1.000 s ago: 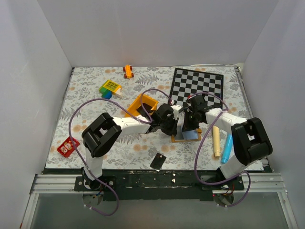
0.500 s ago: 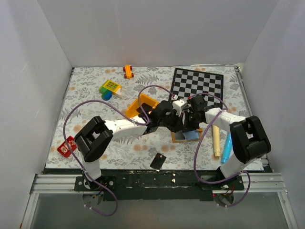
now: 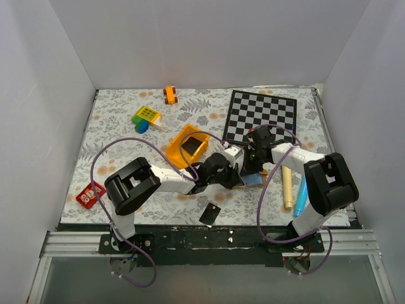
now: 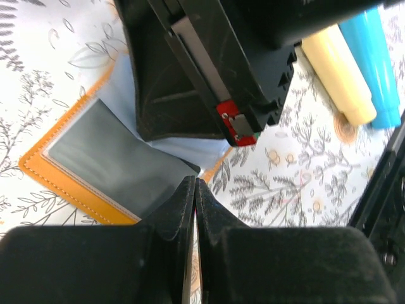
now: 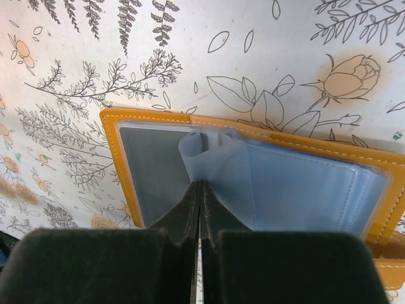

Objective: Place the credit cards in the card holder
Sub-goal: Turn over the card slot in the card holder.

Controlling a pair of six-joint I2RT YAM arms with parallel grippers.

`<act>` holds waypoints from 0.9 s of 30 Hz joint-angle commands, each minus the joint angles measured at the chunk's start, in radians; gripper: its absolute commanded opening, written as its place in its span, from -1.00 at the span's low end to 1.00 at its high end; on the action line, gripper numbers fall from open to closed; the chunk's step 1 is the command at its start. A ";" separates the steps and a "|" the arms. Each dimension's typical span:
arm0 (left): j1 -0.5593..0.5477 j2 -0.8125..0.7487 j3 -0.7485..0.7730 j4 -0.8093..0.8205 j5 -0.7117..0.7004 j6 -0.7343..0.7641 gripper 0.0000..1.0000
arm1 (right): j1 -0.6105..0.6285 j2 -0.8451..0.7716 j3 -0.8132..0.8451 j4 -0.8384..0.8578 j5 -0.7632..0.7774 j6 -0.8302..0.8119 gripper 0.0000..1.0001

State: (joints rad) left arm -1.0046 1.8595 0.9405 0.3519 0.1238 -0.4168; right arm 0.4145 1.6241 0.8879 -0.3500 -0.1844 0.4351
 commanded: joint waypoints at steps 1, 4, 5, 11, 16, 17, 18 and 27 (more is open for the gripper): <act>-0.034 -0.022 -0.026 0.159 -0.182 -0.092 -1.00 | 0.004 0.020 0.016 0.002 -0.007 0.008 -0.97; -0.048 -0.025 -0.049 0.206 -0.248 -0.151 -1.00 | 0.006 0.017 0.014 0.000 -0.006 0.007 -0.97; -0.048 -0.023 -0.052 0.213 -0.268 -0.175 -1.00 | 0.004 0.017 0.016 -0.001 -0.006 0.007 -0.97; -0.048 0.033 -0.022 0.229 -0.268 -0.234 -1.00 | 0.004 0.017 0.016 -0.003 -0.003 0.005 -0.97; -0.048 0.064 -0.019 0.251 -0.245 -0.255 -1.00 | -0.003 0.014 0.008 -0.009 0.011 0.002 -0.97; -0.048 0.067 -0.020 0.254 -0.240 -0.258 -1.00 | -0.005 0.014 0.006 -0.009 0.011 0.001 -0.97; -0.048 0.073 -0.022 0.259 -0.233 -0.263 -1.00 | -0.005 0.014 0.006 -0.009 0.011 -0.001 -0.97; -0.048 0.107 -0.034 0.315 -0.202 -0.297 -1.00 | -0.008 0.028 0.009 -0.004 -0.001 -0.001 -0.97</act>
State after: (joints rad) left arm -1.0504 1.9598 0.8978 0.6178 -0.0895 -0.6933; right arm 0.4118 1.6260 0.8879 -0.3470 -0.1902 0.4416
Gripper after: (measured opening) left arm 0.009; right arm 0.022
